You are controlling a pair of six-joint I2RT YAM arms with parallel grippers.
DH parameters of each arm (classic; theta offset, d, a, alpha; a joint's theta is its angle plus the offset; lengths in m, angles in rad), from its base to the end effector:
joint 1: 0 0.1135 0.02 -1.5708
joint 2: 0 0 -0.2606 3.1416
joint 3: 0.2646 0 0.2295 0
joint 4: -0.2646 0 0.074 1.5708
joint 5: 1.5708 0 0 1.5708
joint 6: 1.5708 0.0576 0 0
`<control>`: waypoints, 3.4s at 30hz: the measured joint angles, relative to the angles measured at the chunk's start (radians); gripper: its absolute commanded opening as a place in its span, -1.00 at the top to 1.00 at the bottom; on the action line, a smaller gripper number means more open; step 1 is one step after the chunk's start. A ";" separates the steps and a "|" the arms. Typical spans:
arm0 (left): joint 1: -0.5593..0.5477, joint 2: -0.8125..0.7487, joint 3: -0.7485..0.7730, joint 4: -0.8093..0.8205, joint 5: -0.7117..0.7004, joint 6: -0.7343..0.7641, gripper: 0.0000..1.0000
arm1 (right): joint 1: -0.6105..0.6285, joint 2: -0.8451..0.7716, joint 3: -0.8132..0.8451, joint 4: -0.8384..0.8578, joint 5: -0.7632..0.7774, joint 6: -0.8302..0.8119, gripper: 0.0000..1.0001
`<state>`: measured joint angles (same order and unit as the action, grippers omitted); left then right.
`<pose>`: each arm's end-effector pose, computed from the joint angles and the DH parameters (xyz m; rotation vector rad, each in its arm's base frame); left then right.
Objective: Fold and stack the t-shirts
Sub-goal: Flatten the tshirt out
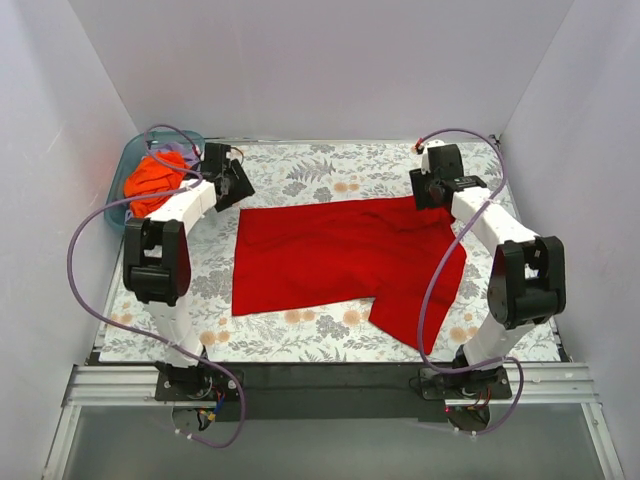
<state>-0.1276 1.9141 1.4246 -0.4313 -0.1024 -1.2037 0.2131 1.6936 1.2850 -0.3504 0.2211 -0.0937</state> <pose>0.4083 -0.0465 0.2032 -1.3375 2.1558 -0.4256 0.3677 0.0666 0.2496 -0.2443 2.3021 -0.1969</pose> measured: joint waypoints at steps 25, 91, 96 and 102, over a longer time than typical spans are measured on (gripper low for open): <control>-0.199 -0.325 -0.565 -0.019 0.080 -0.122 0.46 | -0.067 -0.159 -0.419 0.060 -0.185 0.204 -0.15; -0.005 -0.368 -0.607 -0.012 -0.135 -0.023 1.00 | 0.001 -0.415 -0.624 -0.090 -0.191 0.311 -0.29; -0.005 -0.369 -0.607 -0.013 -0.145 -0.021 1.00 | 0.068 -0.409 -0.624 -0.116 -0.170 0.346 -0.22; -0.005 -0.371 -0.607 -0.014 -0.148 -0.015 1.00 | 0.126 -0.379 -0.626 -0.139 -0.142 0.388 -0.09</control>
<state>-0.1329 1.5429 0.8177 -0.4458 -0.2501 -1.2190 0.3393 1.3144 0.6594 -0.4896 0.0788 0.2947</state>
